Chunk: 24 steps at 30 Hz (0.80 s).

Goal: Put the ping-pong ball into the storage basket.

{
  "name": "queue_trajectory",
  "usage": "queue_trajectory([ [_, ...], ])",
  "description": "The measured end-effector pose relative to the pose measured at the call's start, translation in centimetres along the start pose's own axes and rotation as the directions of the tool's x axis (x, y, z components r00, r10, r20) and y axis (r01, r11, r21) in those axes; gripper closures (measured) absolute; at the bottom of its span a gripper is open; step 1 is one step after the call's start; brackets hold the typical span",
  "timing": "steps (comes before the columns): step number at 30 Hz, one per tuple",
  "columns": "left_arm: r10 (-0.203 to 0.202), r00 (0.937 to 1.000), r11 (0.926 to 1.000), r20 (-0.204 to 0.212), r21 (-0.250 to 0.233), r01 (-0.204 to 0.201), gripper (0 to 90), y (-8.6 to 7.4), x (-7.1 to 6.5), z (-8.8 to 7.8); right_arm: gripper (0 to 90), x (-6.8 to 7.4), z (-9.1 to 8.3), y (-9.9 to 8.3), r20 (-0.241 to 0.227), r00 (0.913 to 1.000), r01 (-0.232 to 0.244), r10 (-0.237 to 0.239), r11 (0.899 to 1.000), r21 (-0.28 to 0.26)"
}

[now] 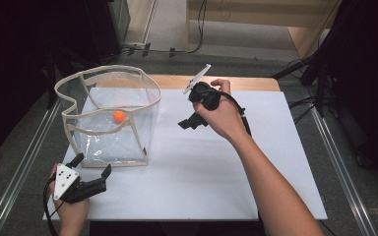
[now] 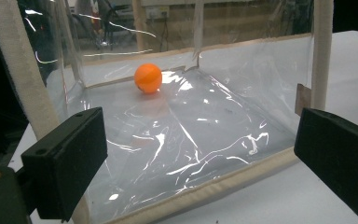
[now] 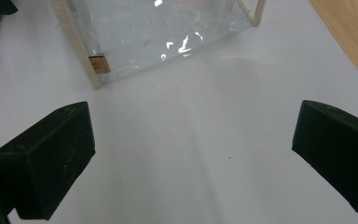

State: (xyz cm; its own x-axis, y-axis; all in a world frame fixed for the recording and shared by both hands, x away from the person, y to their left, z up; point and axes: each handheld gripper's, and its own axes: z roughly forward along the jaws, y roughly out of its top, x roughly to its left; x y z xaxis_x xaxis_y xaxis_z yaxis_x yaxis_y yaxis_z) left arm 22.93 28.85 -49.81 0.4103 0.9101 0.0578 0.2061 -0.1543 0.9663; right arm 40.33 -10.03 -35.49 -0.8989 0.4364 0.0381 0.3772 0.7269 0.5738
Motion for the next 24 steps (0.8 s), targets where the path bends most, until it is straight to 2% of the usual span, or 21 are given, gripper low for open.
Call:
queue_trajectory([
  [18, -0.001, 1.0000, 1.0000, 0.000, -0.002, 0.001, 3.1, 0.0, 0.0, 0.0, 0.0, 0.4, 0.5, -3.4, -0.008, 0.9997, -0.025, 0.025, 1.000, -0.018],
  [24, -0.001, 1.0000, 1.0000, 0.000, -0.002, 0.001, 3.0, 0.0, 0.0, 0.0, 0.0, 0.7, 0.5, -4.3, 0.004, 0.9996, -0.028, 0.028, 0.999, -0.025],
])
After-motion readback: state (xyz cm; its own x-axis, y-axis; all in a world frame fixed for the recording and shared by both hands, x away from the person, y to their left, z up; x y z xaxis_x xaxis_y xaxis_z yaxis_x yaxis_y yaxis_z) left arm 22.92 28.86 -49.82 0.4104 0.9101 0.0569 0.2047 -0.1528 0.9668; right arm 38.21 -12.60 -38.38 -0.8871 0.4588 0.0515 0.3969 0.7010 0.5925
